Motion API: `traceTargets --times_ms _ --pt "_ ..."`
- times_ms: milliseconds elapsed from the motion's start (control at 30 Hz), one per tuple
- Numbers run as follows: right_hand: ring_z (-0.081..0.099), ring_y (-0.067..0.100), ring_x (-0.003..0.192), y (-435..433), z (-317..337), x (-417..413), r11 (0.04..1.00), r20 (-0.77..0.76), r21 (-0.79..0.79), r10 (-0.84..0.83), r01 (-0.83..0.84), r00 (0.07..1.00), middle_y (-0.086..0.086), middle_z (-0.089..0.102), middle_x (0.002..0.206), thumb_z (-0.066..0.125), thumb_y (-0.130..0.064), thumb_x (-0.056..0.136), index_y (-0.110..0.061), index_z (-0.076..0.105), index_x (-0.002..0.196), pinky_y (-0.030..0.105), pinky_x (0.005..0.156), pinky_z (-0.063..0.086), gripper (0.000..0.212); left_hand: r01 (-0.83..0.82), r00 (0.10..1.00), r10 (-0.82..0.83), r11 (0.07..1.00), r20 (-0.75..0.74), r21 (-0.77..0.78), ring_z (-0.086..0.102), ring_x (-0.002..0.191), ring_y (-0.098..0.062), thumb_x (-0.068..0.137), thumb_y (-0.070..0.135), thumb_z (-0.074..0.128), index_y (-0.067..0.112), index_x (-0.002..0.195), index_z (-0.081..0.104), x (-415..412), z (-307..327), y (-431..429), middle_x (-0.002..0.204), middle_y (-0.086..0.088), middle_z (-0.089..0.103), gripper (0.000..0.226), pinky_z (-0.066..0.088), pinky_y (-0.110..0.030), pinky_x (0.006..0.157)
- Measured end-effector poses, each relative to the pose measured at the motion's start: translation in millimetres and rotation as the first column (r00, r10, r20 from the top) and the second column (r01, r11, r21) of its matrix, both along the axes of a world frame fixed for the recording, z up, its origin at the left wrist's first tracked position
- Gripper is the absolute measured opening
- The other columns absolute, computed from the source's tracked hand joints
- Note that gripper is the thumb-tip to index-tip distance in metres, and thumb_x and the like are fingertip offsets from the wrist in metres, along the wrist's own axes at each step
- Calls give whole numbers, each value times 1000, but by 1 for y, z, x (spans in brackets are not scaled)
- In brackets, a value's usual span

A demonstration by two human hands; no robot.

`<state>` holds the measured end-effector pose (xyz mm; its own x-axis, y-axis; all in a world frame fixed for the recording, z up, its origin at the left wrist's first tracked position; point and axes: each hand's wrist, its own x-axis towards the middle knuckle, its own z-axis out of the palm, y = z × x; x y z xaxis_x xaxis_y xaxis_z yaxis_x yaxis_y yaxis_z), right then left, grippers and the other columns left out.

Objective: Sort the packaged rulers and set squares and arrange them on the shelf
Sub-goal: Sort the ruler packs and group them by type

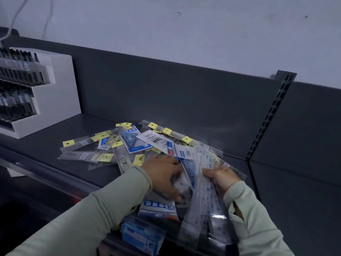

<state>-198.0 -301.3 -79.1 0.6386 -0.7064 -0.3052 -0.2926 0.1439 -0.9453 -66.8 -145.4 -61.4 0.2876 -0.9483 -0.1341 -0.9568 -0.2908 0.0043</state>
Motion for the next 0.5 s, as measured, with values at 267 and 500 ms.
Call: traceTargets --times_ms 267,500 --pt "61 30 71 10 4 -11 994 33 51 -103 102 994 20 64 85 59 7 85 5 61 102 45 80 51 16 216 933 -139 954 333 -209 53 111 -24 96 33 44 20 117 61 -6 3 -5 120 -1 55 30 42 -36 83" --pt "63 38 80 15 -6 -13 972 57 104 -215 209 975 23 64 85 65 6 80 6 59 102 60 88 49 22 -113 941 -139 733 -310 -671 62 92 -16 86 3 56 14 93 70 19 7 7 97 2 69 19 50 -29 82"
